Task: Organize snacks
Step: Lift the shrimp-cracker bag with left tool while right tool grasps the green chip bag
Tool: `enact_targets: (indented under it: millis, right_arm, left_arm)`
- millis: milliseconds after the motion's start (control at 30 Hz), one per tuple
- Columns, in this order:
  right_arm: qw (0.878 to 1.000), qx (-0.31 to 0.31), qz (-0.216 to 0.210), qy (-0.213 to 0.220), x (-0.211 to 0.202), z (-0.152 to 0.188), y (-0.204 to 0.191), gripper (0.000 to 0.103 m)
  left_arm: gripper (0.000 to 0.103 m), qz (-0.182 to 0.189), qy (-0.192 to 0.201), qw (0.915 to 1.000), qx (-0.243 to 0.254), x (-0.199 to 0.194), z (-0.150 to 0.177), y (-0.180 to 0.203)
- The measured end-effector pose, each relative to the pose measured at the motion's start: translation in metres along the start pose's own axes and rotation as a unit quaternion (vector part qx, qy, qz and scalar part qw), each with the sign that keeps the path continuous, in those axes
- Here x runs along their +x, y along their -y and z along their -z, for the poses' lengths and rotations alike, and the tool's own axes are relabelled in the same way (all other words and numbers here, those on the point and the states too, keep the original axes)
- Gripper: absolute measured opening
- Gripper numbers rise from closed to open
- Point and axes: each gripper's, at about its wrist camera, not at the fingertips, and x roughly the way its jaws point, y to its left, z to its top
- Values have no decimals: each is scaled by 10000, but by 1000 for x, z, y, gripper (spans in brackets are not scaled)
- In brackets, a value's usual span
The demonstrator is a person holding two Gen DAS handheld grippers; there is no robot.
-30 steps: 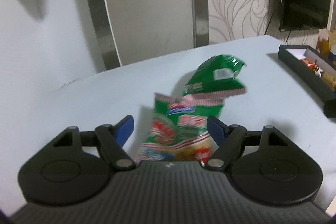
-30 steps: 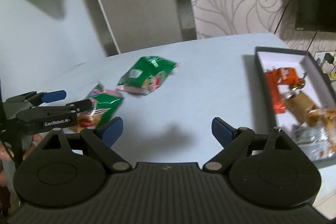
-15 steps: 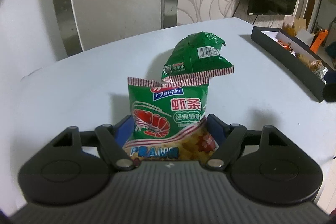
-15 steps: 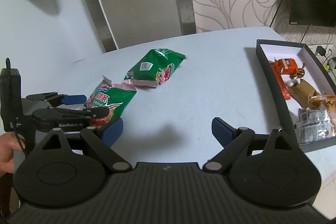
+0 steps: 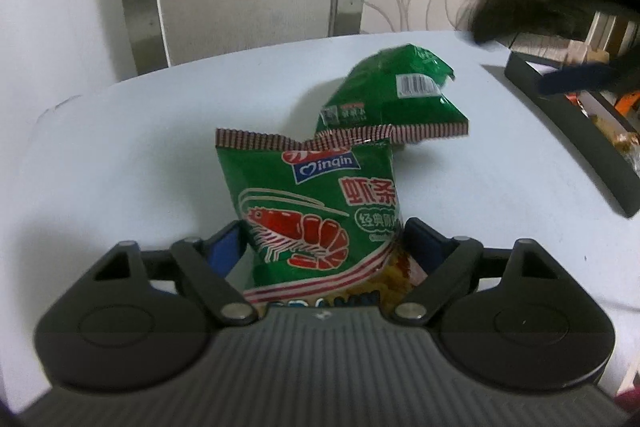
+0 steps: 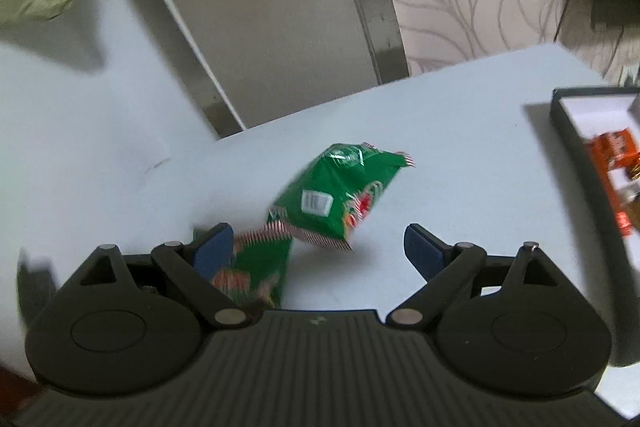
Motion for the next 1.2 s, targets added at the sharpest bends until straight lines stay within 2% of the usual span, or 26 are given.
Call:
enact_targets:
  millis: [200,400,500,600,700,767,800,867,1067,1200]
  right_arm:
    - [9964,643,280,-469,58,-17,-10,94]
    - [9858,1251,906,-662,104,-26,-12,95]
    - [9806,1295,1281,-726,127,-28,-14,96]
    - [9862,937,1153,-731,145,-26,-11,99]
    - [9945,298,794,-611,148,-25,-8,96]
    - [9974,72,434,-579,145,-29,-1,79]
    - [9973,-74,408,-607,144,-30,-1,76]
    - [9967,-458,304,-596,142,-30,-1,70]
    - [9920,-1047,25,-698,109,-7,6,69]
    - [9791,-1884,-194,-735,73,20,9,69]
  left_arm:
    - [88,-133,-78,9998,-149,-3,1,3]
    - [88,-309,-144,9993,-167,-4,2,7]
    - [88,-364,-176,9990,-205,-4,1,7]
    - [88,-393,-197,9988,-194,-5,0,8]
    - [88,-387,-194,9988,-218,-4,1,7]
    - [88,-376,-202,9988,-238,-3,1,6]
    - [88,-376,-204,9988,-239,-3,1,6]
    - [89,-371,-209,9988,-233,-4,0,5]
    - [89,-313,-225,9990,-244,-7,2,5]
    - [89,-292,-229,9991,-183,-8,4,6]
